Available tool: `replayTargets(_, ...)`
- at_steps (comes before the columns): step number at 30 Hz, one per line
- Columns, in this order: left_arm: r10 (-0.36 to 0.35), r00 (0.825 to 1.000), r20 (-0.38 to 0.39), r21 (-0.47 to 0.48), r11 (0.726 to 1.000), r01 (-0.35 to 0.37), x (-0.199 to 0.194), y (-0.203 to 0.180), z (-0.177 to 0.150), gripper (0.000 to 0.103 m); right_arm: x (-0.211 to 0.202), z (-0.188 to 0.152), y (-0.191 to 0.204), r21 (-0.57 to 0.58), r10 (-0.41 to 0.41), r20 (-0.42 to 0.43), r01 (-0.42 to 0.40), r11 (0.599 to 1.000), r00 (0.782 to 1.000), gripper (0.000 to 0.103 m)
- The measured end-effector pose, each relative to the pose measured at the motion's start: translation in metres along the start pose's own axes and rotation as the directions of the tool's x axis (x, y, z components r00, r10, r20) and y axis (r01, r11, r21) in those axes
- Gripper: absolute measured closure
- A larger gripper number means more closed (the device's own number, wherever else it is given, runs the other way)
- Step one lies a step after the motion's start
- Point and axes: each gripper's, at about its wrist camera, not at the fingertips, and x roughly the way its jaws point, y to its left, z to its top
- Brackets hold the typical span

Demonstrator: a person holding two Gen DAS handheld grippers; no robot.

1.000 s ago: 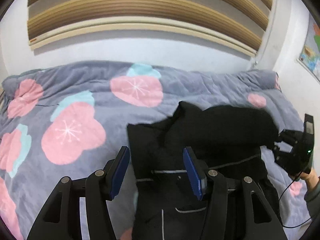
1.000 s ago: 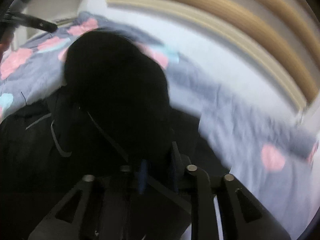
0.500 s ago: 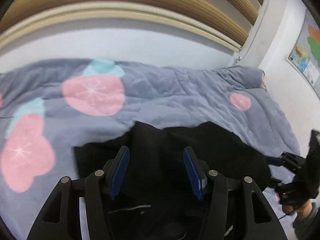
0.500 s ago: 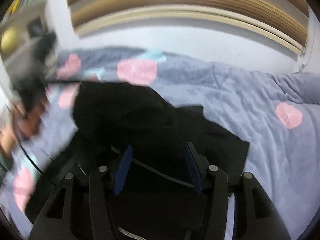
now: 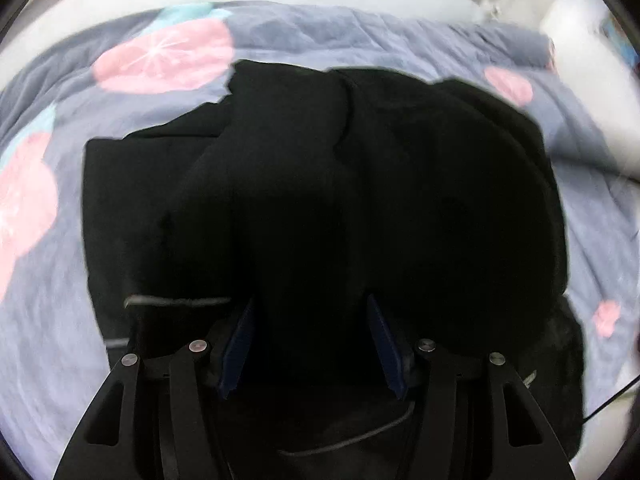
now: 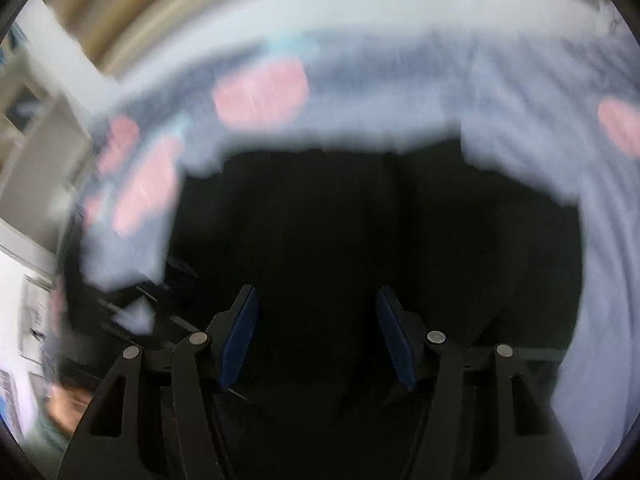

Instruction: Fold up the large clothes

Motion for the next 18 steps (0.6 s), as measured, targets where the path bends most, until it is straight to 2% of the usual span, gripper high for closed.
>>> replayTargets(2,-0.031,0.998,0.052,-0.047,0.998,0.034,-0.017,0.008,0.001,0.045,0.039,-0.024,-0.007,0.004,-0.034,-0.073,0.034,0.999,0.997,0.040)
replayTargets(4,-0.050,0.993,0.106,-0.063,0.996,0.057,-0.036,0.013,0.002,0.045,0.061,-0.038,-0.016,0.014,-0.030,-0.057,0.031,0.999,0.998,0.040)
replayTargets(6,-0.033,0.990,0.138,-0.051,0.998,0.040,-0.048,0.010,0.007,0.045,0.067,-0.043,-0.017,0.018,-0.038,-0.028,0.038,0.999,0.999,0.040)
replayTargets(9,-0.037,0.990,0.139,-0.029,0.999,0.042,-0.050,0.003,0.017,0.045,0.055,-0.039,-0.013,0.020,-0.035,-0.034,0.035,0.999,0.999,0.039)
replayTargets(12,-0.044,0.987,0.154,0.003,0.999,0.044,-0.054,-0.010,0.024,0.045,0.013,-0.037,-0.023,0.079,0.048,0.035,-0.051,0.996,0.998,0.039)
replayTargets(13,-0.052,0.986,0.161,0.011,0.999,0.051,-0.057,-0.014,0.024,0.045,-0.003,-0.035,-0.030,0.098,0.044,0.074,-0.051,0.994,0.996,0.039)
replayTargets(15,-0.087,0.982,0.167,0.024,0.996,0.085,-0.057,-0.023,0.026,0.045,-0.025,-0.029,-0.044,0.130,-0.018,0.127,0.002,0.992,0.992,0.037)
replayTargets(16,-0.106,0.981,0.163,0.026,0.994,0.103,-0.054,-0.026,0.027,0.045,-0.030,-0.024,-0.052,0.146,-0.056,0.133,0.036,0.989,0.989,0.036)
replayTargets(18,-0.125,0.982,0.143,0.036,0.992,0.121,-0.041,-0.033,0.029,0.045,-0.024,-0.015,-0.060,0.156,-0.068,0.115,0.049,0.986,0.991,0.035)
